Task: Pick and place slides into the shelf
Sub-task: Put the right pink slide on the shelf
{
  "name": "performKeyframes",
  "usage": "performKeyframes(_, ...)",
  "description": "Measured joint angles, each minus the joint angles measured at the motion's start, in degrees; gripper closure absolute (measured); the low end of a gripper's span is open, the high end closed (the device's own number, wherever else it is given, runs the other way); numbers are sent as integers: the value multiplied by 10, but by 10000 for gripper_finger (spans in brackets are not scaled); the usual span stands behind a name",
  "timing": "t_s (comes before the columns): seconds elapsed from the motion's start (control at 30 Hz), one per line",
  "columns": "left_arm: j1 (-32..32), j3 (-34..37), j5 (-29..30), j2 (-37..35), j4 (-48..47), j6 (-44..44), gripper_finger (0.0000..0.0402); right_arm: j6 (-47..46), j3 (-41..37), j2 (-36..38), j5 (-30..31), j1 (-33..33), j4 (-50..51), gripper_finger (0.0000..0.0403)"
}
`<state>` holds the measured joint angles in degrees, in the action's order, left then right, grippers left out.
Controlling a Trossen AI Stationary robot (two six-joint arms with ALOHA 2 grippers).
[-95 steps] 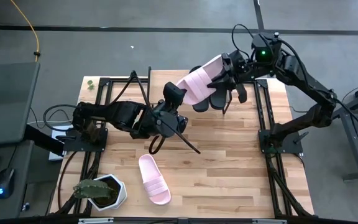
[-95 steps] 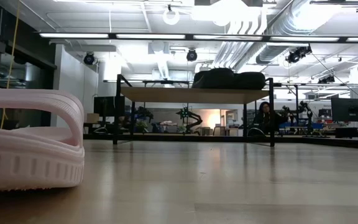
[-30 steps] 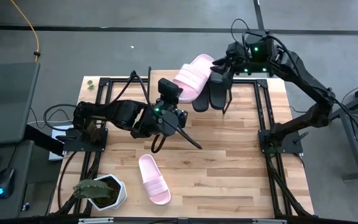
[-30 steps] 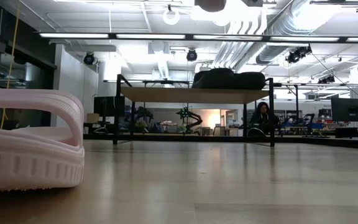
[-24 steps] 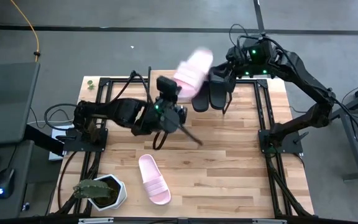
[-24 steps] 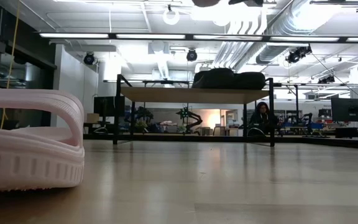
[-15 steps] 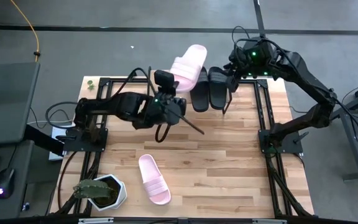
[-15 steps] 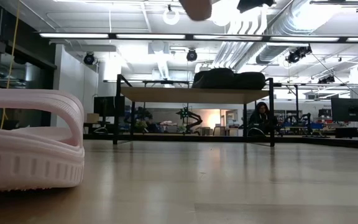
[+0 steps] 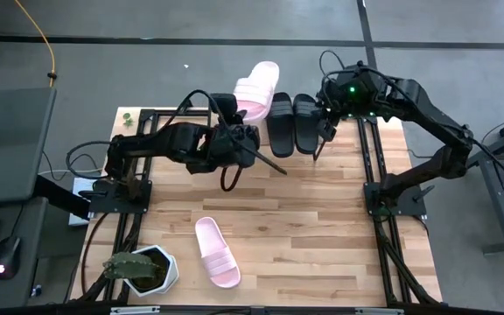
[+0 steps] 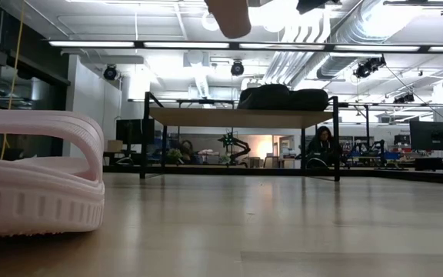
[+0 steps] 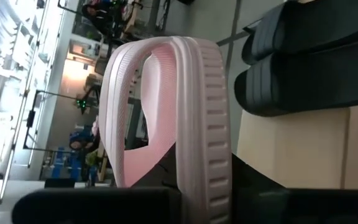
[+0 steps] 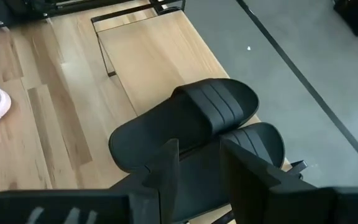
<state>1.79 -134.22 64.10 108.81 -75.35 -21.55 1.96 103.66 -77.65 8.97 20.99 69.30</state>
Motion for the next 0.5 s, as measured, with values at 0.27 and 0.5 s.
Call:
performKeyframes(0.27,-1,0,34,38,-30,19,375,-3,0,0,25,-25,3,292)
performKeyframes(0.5,-14,1,77,65,-73,78,374,-5,0,0,26,-28,11,292)
